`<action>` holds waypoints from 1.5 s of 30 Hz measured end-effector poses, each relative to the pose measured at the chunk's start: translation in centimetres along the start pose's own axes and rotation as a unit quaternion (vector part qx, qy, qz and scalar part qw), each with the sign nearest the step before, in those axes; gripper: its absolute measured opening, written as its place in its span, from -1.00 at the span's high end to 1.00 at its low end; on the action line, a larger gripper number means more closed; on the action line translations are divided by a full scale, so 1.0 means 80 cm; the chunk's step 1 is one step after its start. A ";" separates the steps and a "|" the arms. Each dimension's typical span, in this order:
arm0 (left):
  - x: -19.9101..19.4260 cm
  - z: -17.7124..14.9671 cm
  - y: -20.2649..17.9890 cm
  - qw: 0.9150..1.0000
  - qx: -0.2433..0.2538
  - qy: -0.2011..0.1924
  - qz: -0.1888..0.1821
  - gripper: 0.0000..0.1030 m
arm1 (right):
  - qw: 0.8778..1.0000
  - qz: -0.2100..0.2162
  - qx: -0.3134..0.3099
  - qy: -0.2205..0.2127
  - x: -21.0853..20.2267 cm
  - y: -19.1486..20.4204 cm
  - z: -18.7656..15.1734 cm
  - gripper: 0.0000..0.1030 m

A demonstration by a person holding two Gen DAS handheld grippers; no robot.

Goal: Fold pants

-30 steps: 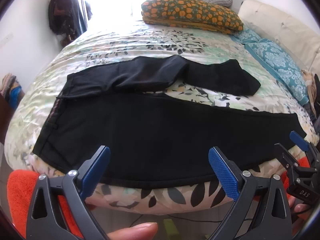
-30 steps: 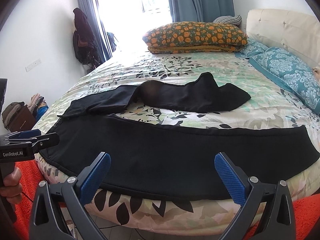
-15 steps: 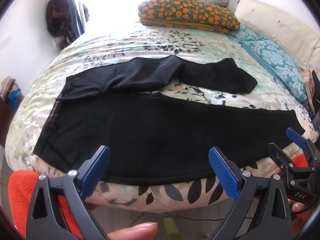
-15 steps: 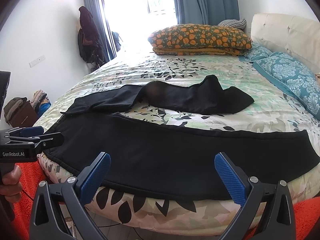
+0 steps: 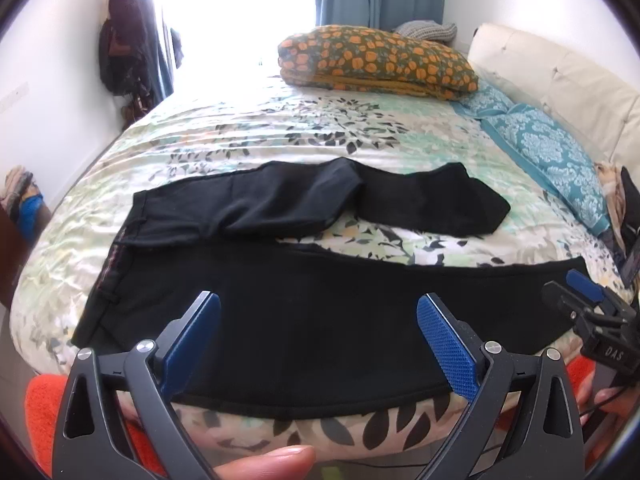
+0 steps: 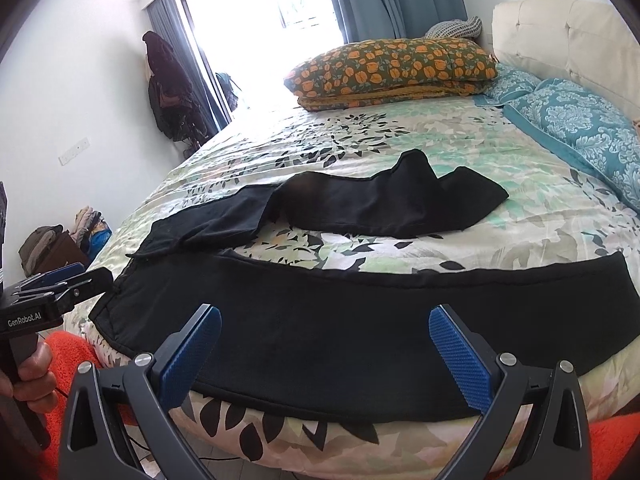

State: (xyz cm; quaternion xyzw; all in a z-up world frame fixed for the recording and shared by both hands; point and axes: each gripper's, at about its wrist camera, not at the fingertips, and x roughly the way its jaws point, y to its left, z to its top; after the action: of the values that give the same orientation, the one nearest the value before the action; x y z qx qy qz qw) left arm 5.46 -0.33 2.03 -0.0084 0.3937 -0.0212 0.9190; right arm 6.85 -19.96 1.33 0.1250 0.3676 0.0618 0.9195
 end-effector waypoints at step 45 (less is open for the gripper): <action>0.138 -0.033 0.002 0.988 0.002 0.143 0.052 -0.93 | 0.895 -0.410 -0.110 0.135 0.355 -0.379 0.255 -0.93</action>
State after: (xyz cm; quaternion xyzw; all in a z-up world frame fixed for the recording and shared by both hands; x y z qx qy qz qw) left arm 11.16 -0.64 -7.79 0.0170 0.5209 0.0246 0.8531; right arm 42.14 -47.06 -11.52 -0.1479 0.4980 -0.2643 0.8126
